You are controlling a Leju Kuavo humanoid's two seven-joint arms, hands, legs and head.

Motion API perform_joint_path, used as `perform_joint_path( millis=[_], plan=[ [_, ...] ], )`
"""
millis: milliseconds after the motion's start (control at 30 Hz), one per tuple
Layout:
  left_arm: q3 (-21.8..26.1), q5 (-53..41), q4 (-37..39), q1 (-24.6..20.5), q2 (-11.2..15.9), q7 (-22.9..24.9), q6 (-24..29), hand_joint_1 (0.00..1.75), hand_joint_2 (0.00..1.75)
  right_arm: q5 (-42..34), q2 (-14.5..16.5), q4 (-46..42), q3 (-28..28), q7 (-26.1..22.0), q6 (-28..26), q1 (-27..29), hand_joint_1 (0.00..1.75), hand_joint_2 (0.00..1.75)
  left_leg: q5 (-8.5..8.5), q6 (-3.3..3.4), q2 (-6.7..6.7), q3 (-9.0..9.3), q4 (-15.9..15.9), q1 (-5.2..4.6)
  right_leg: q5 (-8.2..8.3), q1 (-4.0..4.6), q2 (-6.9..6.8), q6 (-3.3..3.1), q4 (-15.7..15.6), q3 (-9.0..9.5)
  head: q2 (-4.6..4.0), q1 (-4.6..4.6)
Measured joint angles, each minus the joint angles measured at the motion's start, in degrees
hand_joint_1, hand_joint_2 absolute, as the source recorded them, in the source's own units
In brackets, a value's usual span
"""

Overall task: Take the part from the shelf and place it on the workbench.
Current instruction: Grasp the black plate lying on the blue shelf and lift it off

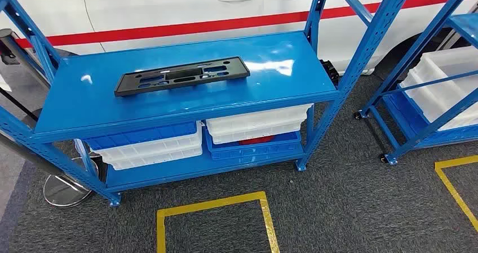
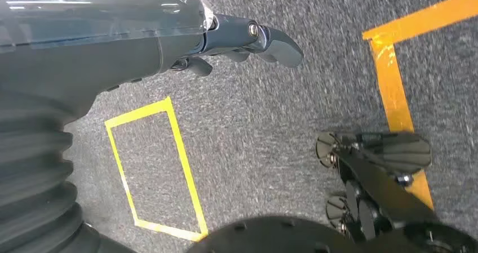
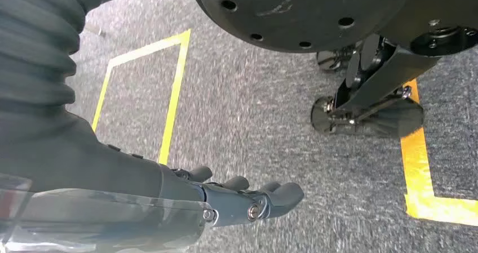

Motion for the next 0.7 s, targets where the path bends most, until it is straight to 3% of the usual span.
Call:
perform_joint_path(
  millis=[200, 700],
  plan=[
    [-7.4, 4.9, 0.9, -1.3, -0.5, 0.0, 3.2, 0.0, 1.75, 0.0, 0.0, 1.1, 2.7, -0.8, -2.4, -1.0, 0.0, 1.75, 0.0, 0.0, 0.0, 0.0, 0.0, 0.0, 0.0, 0.0, 0.0, 0.0, 0.0, 0.0, 0.0, -0.01],
    [-32.1, 19.9, 5.5, -6.0, -1.5, 0.1, 13.2, 0.0, 1.75, -0.2, 0.0, 5.7, 12.0, -3.7, -9.8, -4.4, 0.0, 1.75, 0.01, 0.01, -0.01, 0.01, 0.0, -0.03, 0.0, -0.04, 0.0, 0.01, 0.0, 0.01, 0.0, 0.0]
  ],
)
